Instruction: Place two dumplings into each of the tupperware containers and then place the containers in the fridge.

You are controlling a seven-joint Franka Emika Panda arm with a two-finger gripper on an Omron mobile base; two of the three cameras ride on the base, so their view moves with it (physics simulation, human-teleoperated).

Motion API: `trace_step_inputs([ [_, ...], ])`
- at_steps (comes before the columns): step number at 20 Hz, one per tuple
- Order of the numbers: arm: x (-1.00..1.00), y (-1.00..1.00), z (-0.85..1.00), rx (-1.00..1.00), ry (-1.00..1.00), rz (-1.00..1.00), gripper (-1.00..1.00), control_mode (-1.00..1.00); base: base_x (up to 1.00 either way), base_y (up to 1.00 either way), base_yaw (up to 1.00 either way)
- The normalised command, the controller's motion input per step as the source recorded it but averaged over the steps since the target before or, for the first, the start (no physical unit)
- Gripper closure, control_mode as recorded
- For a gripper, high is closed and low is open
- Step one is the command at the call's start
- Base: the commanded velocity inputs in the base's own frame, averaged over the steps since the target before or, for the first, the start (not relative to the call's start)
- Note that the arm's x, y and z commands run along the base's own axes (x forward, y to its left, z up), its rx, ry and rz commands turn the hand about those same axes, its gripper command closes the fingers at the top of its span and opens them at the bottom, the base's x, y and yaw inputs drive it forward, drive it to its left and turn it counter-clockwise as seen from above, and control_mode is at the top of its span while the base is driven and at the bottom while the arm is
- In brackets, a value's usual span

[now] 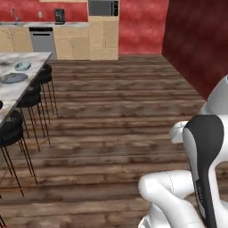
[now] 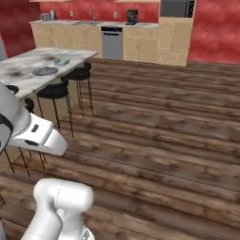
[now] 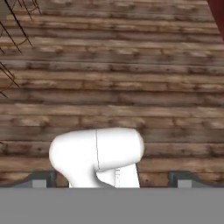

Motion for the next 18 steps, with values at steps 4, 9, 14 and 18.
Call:
trace_step_inputs([
  [4, 0.00, 0.00, 0.00, 0.00, 0.00, 0.00, -1.00, 1.00, 0.92, -0.61, 0.45],
  [9, 0.00, 0.00, 0.00, 0.00, 0.00, 0.00, -1.00, 1.00, 0.84, -0.74, 0.41],
  [14, 0.00, 0.00, 0.00, 0.00, 0.00, 0.00, -1.00, 1.00, 0.80, -0.71, 0.42],
  [18, 0.00, 0.00, 0.00, 0.00, 0.00, 0.00, -1.00, 1.00, 0.87, -0.70, 0.43],
])
